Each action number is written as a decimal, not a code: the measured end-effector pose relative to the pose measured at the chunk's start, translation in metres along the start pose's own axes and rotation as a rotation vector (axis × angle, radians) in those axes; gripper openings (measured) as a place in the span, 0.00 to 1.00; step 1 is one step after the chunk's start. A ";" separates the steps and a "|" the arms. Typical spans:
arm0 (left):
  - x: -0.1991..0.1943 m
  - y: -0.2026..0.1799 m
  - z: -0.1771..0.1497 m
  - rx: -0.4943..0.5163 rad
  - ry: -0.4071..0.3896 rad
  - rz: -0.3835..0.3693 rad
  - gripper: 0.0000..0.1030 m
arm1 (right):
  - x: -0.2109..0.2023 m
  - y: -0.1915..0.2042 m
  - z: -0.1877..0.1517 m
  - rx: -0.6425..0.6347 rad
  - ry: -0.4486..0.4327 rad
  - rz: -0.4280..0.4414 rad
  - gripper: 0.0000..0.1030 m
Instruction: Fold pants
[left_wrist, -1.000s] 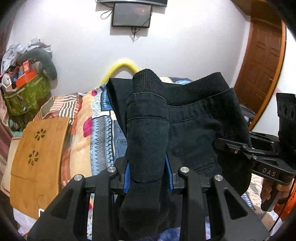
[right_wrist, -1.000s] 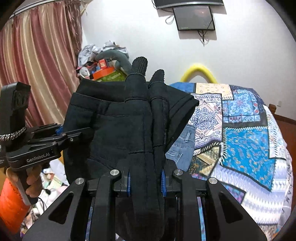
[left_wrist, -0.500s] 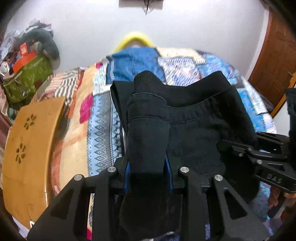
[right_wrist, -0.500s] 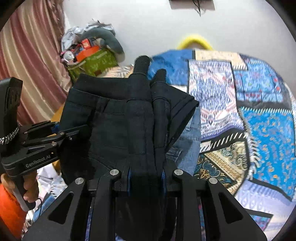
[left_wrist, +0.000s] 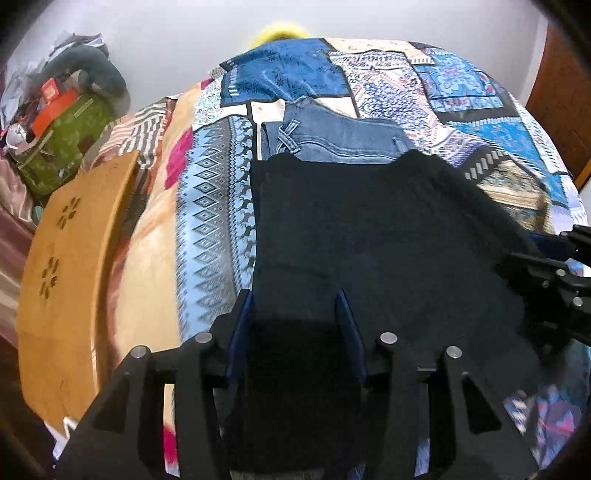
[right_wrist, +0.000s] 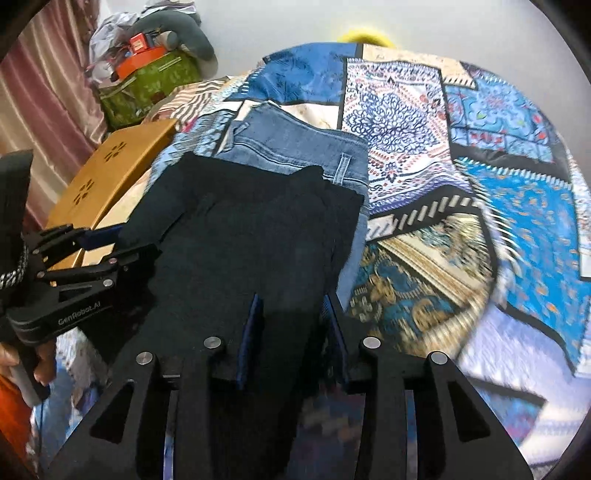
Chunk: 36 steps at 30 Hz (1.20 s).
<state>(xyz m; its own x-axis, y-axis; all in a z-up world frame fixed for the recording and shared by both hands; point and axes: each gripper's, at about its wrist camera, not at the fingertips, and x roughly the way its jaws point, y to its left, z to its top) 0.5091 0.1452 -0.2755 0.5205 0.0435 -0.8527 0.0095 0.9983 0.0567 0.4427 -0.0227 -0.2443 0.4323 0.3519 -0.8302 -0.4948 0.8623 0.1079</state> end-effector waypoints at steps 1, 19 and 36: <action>-0.010 -0.001 -0.002 0.001 -0.011 -0.007 0.45 | -0.013 0.003 -0.004 -0.014 -0.017 -0.007 0.32; -0.365 -0.036 -0.090 -0.010 -0.598 -0.001 0.46 | -0.309 0.079 -0.072 -0.098 -0.631 0.047 0.32; -0.487 -0.055 -0.223 -0.066 -0.855 -0.001 0.95 | -0.391 0.130 -0.166 -0.045 -0.861 0.033 0.68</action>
<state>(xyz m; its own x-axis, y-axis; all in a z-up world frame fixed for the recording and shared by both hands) 0.0647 0.0772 0.0206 0.9857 0.0255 -0.1667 -0.0254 0.9997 0.0028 0.0845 -0.1088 0.0034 0.8293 0.5456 -0.1210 -0.5385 0.8380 0.0881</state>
